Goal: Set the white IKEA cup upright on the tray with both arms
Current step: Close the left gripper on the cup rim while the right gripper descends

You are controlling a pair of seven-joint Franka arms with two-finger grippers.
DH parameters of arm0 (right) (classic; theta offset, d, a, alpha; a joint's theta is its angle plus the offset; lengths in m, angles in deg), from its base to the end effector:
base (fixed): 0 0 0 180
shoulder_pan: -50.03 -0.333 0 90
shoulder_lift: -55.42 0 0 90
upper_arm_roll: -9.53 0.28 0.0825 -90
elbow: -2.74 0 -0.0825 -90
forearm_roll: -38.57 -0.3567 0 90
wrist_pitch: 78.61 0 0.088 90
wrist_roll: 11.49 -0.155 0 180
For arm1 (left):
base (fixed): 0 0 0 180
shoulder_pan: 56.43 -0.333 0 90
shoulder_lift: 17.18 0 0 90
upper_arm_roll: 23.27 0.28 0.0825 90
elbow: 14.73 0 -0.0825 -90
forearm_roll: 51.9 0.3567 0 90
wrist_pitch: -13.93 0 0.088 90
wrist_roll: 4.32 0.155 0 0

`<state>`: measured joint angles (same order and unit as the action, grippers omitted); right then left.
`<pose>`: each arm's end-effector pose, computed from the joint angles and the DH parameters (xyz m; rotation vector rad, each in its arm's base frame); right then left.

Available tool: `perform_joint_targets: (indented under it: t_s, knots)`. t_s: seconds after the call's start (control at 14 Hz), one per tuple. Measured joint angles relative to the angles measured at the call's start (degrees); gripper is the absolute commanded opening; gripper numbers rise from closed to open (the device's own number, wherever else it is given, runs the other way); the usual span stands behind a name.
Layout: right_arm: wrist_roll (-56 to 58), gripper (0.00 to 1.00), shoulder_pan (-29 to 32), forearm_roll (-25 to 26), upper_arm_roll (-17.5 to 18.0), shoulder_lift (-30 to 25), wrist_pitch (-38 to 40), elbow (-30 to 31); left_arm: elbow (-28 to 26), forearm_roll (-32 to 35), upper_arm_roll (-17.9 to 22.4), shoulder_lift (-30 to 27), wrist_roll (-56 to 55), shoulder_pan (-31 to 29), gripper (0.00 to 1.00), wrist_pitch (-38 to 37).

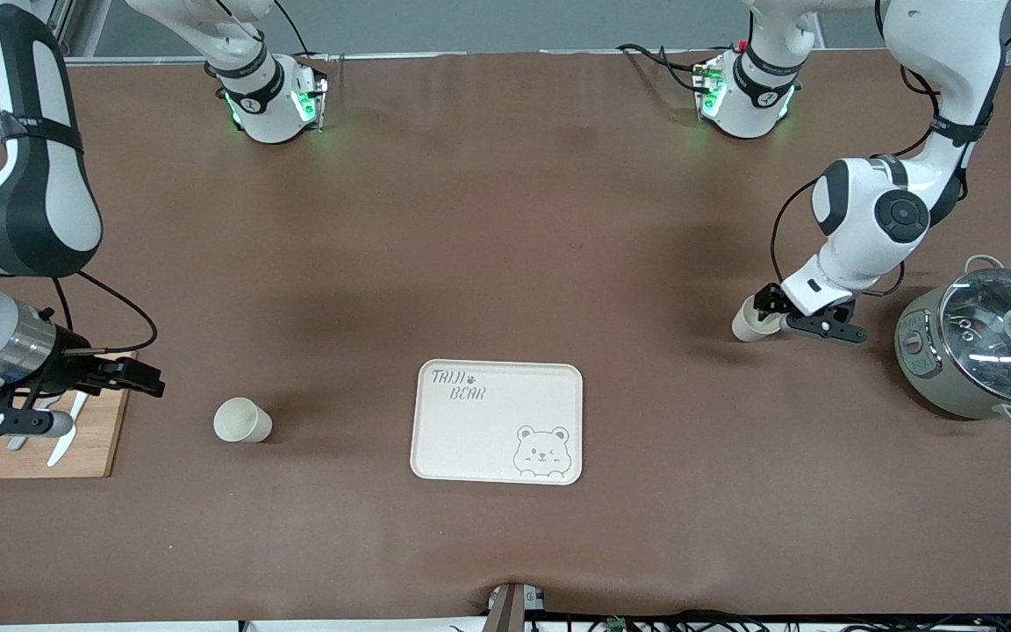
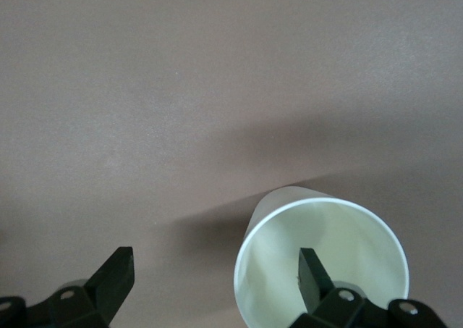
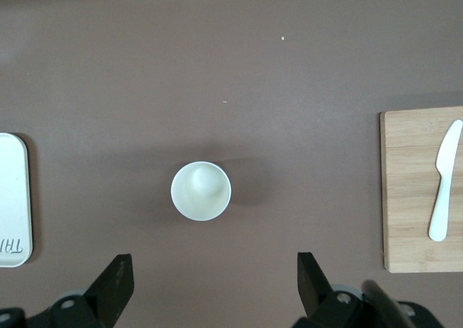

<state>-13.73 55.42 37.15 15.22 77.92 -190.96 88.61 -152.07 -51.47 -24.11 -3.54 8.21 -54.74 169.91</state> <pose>0.6464 -0.0005 0.3787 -3.0762 0.0790 -0.1076 0.4921 -0.0222 0.1670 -3.1028 0.4199 -0.1363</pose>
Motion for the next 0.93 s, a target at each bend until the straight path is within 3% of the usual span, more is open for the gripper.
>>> perform_joint_targets:
  t_s: [0.07, 0.14, 0.21, 0.93]
  knots:
    - [0.0, 1.0, 0.0, 0.01, 0.0, 0.23, -1.37, 0.88, 0.0, 0.0, 0.0, 0.0, 0.0, 0.0, 0.88, 0.04]
    - [0.01, 1.0, -0.01, 0.17, 0.0, 0.48, -2.99, 2.08, 0.01, 0.0, 0.0, 0.0, 0.0, 0.0, 0.3, 0.05]
    - [0.01, 1.0, -0.02, 0.7, 0.0, 0.71, -4.35, 3.34, 0.01, 0.0, 0.0, 0.0, 0.0, -0.02, 0.0, 0.06]
    - [0.31, 1.0, 0.02, 2.61, -0.15, 3.55, -11.94, 8.19, -0.04, 0.0, -0.43, -0.7, 2.66, -1.71, 0.0, 0.05]
